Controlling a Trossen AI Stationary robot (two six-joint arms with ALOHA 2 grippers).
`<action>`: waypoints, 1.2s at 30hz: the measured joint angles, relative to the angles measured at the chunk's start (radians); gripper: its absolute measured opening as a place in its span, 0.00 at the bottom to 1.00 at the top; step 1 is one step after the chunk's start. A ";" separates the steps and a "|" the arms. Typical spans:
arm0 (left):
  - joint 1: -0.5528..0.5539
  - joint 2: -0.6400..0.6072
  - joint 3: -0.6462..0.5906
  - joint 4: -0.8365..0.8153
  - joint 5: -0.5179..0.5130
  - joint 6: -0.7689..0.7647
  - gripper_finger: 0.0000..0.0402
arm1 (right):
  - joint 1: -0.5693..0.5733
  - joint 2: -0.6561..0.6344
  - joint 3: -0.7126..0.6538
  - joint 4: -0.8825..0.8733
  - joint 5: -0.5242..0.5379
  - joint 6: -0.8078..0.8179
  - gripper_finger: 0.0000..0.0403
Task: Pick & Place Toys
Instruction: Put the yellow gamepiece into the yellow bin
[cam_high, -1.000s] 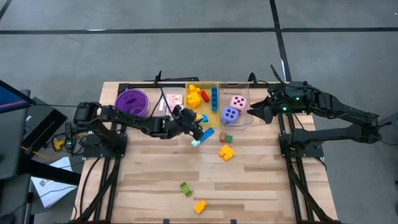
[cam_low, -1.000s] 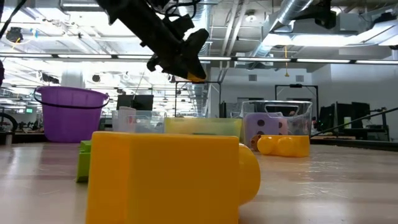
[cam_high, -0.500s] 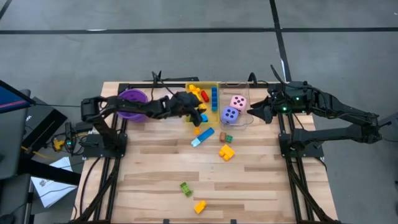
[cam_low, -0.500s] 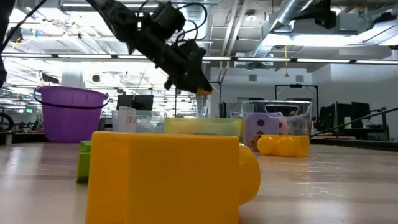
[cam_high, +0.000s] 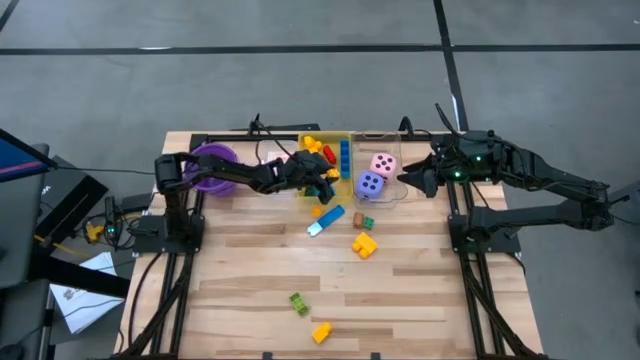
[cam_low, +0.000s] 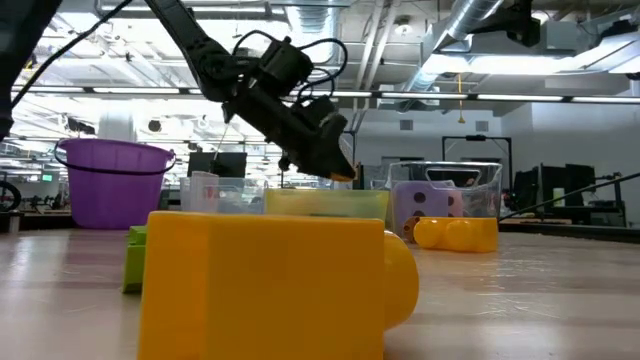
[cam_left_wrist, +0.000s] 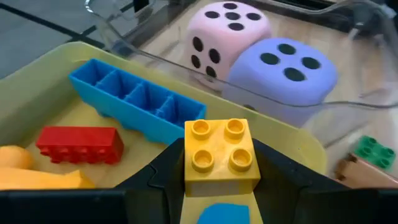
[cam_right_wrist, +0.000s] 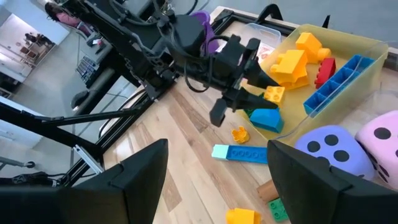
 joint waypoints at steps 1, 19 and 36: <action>0.000 0.009 0.014 0.001 -0.001 0.001 0.35 | 0.000 0.000 0.000 0.000 0.000 0.000 0.66; 0.010 0.106 0.109 -0.150 -0.108 -0.028 0.35 | 0.000 0.000 0.000 0.000 0.000 0.019 0.66; 0.009 0.106 0.109 -0.169 -0.113 -0.056 0.36 | 0.000 0.000 0.000 0.000 0.000 0.016 0.66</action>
